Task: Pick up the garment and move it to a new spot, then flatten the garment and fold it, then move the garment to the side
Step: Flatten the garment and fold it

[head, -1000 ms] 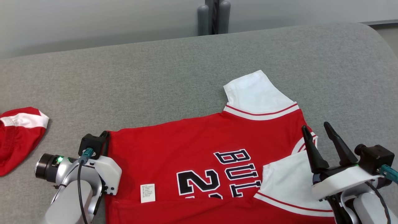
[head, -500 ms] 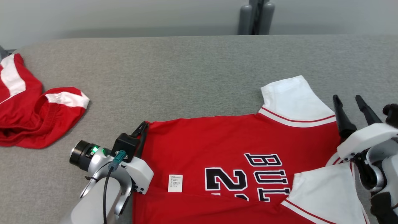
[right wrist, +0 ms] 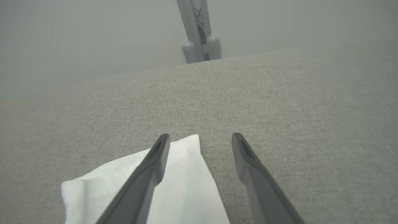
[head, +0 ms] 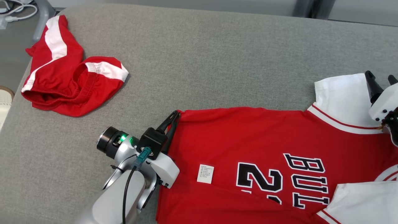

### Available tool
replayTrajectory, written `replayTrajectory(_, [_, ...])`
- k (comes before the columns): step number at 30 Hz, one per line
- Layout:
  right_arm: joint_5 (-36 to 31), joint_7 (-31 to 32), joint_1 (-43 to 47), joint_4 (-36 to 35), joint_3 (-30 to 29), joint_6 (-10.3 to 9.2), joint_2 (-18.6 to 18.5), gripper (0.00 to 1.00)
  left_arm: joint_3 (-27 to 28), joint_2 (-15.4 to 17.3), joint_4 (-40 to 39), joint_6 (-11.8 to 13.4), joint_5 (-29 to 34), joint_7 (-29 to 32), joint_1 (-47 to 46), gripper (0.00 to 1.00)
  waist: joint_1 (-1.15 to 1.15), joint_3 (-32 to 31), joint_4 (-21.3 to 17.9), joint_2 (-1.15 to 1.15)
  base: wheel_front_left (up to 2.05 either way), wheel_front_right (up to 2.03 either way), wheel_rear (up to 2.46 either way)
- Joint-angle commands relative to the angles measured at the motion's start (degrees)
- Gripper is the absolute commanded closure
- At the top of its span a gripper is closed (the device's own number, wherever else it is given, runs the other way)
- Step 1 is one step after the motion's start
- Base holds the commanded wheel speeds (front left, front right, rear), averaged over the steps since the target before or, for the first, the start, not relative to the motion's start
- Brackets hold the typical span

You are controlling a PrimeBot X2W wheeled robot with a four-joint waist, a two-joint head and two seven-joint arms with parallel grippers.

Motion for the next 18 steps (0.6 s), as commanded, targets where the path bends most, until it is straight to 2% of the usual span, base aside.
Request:
replayTrajectory(1, [0.2, 0.9, -2.2, 2.4, 0.2, 0.01, -0.6, 0.0, -0.2, -0.1, -0.1, -0.1, 0.5, -0.4, -0.8, 1.0, 0.0, 1.6, 1.5, 0.0, 0.0, 0.0, 0.0])
replayTrajectory(9, [-1.1, 1.2, -7.0, 9.2, 2.1, 0.01, -1.9, 0.0, -0.4, -0.6, -0.1, -0.4, 0.8, -1.0, -1.2, 1.0, 0.0, 2.7, 2.6, 0.0, 0.0, 0.0, 0.0])
replayTrajectory(15, [-0.3, 1.6, -9.3, 12.6, 3.8, 0.01, -1.3, 0.0, -0.2, -0.8, 0.2, -0.6, 0.9, -1.2, -1.4, 1.0, 0.0, 3.3, 2.6, 0.0, 0.0, 0.0, 0.0])
replayTrajectory(16, [-0.1, 1.9, -9.6, 13.1, 4.2, 0.01, -1.2, 0.54, -0.2, -0.9, 0.2, -0.6, 1.0, -1.2, -1.4, 1.0, 0.0, 3.3, 2.6, 0.0, 0.0, 0.0, 0.0])
replayTrajectory(17, [0.2, 2.1, -9.7, 13.2, 4.8, 0.01, -1.0, 1.0, -0.2, -0.9, 0.3, -0.7, 0.9, -1.2, -1.3, 1.0, 0.0, 3.3, 2.6, 0.0, 0.0, 0.0, 0.0])
replayTrajectory(18, [0.4, 2.2, -9.8, 13.2, 5.3, 0.01, -0.9, 1.0, -0.2, -1.0, 0.4, -0.8, 1.0, -1.2, -1.3, 1.0, 0.0, 3.3, 2.5, 0.0, 0.0, 0.0, 0.0])
